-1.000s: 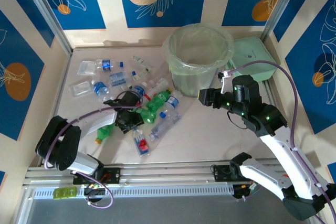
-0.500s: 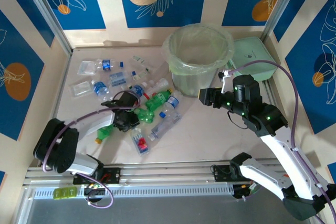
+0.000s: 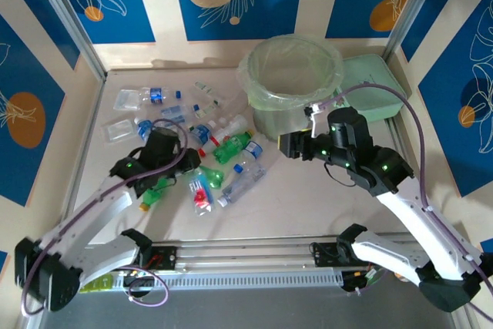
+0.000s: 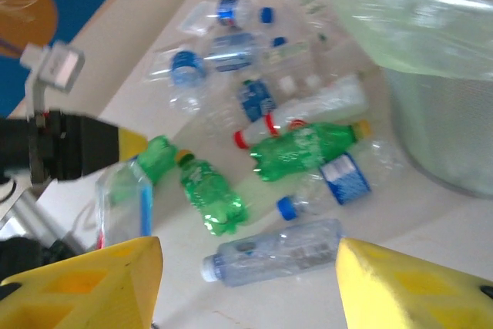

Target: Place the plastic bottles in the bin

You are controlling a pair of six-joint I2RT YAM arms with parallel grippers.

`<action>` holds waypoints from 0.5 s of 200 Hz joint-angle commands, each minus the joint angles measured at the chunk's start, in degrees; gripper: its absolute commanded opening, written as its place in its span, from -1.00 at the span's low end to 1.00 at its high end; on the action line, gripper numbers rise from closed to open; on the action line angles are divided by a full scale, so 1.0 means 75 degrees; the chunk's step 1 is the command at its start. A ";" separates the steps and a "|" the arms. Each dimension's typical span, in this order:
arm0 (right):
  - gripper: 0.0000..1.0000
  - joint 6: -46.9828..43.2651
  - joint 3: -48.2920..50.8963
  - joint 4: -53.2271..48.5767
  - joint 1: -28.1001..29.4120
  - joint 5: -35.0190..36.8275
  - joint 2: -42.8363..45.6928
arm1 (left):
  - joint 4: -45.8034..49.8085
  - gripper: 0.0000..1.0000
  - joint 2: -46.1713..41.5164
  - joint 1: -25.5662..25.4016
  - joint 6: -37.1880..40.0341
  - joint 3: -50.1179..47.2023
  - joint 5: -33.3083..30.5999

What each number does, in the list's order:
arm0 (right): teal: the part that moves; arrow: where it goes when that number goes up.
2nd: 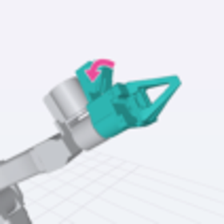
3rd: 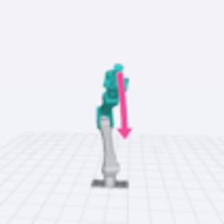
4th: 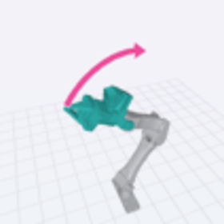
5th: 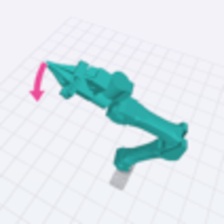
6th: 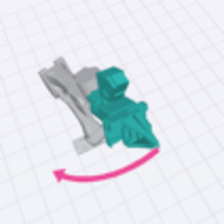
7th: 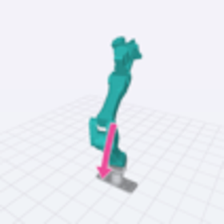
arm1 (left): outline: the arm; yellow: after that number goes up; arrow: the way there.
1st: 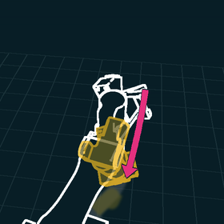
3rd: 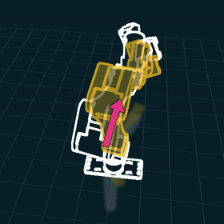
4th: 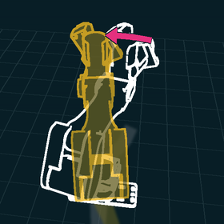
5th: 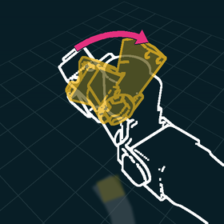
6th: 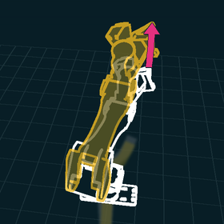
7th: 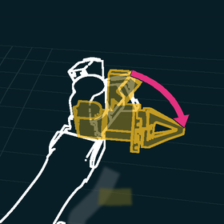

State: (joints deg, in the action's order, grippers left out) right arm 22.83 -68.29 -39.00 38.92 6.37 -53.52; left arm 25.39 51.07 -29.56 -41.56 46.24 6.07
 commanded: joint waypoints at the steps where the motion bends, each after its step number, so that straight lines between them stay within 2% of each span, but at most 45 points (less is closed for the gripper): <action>1: 0.23 -0.0239 -0.0201 0.0396 0.0143 -0.0714 -0.0071 | -0.1871 -0.81 -0.0301 0.0068 0.0782 0.0261 0.1614; 22: 0.23 0.0154 -0.0292 0.0536 0.0120 -0.1022 -0.0259 | -0.2821 -0.91 -0.0155 0.0063 0.0426 0.0553 0.2456; 59: 0.23 0.0753 -0.1195 -0.0098 0.0073 -0.1150 -0.0946 | -0.3747 -1.00 -0.0279 0.0045 0.0114 0.0899 0.2583; 77: 0.23 0.0742 -0.1369 0.0031 0.0119 -0.1396 -0.0973 | -0.5457 -1.00 -0.0230 0.0043 -0.0336 0.0559 0.3170; 100: 0.23 0.0345 -0.1097 0.0796 0.0066 -0.2953 -0.0798 | -0.8082 -1.00 0.0371 0.0039 -0.1532 0.0320 0.4204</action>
State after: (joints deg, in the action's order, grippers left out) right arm 26.57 -76.71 -37.10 39.68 -4.10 -61.01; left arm -10.24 50.63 -29.52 -44.27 50.11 27.70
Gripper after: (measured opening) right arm 0.616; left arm 0.295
